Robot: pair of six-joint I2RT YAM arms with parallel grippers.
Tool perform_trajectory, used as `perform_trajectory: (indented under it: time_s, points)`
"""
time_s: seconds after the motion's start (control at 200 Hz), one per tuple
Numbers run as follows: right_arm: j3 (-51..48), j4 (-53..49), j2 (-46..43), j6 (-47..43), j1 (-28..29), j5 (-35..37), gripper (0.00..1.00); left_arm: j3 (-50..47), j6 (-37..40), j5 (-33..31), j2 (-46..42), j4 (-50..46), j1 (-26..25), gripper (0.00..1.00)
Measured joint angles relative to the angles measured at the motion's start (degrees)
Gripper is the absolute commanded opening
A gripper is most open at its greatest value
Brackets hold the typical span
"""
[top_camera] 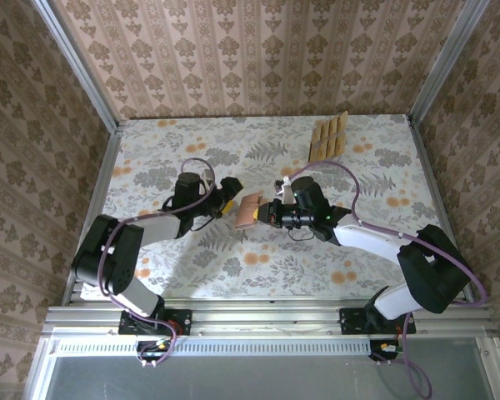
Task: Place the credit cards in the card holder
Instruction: Pass the card holder.
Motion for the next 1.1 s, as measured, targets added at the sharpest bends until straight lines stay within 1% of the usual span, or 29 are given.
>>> perform_trajectory:
  time_s: [0.275,0.39,0.48,0.535,0.665,0.815,1.0,1.1]
  points:
    - [0.66,1.31,0.00,1.07,0.00,0.00,0.00,-0.39,-5.62,0.79,2.56,7.93,-0.81,0.82]
    - [0.98,2.34,0.00,1.57,0.00,-0.02,0.00,-0.44,-6.99,0.79,4.13,9.94,-2.36,0.81]
    - [1.14,2.58,0.00,1.88,0.00,0.00,0.00,-0.68,-7.89,0.90,5.07,11.65,-3.56,0.78]
    - [1.14,2.60,0.00,1.92,0.00,0.00,0.00,-0.85,-8.57,1.14,5.49,12.63,-3.98,0.75]
    - [1.14,2.60,0.00,1.92,-0.02,0.00,0.00,-1.03,-10.29,1.20,5.99,15.15,-4.02,0.61]
    - [1.03,2.86,0.00,1.92,-0.44,0.00,0.00,-1.20,-11.52,1.16,5.99,17.53,-3.76,0.51]
    - [-0.17,4.31,0.13,1.99,-1.20,0.00,0.00,-1.53,-12.00,1.18,5.97,18.60,-3.10,0.42]
    - [-0.66,4.76,0.57,2.10,-1.40,0.00,0.00,-1.53,-12.02,1.14,5.97,18.67,-2.95,0.40]
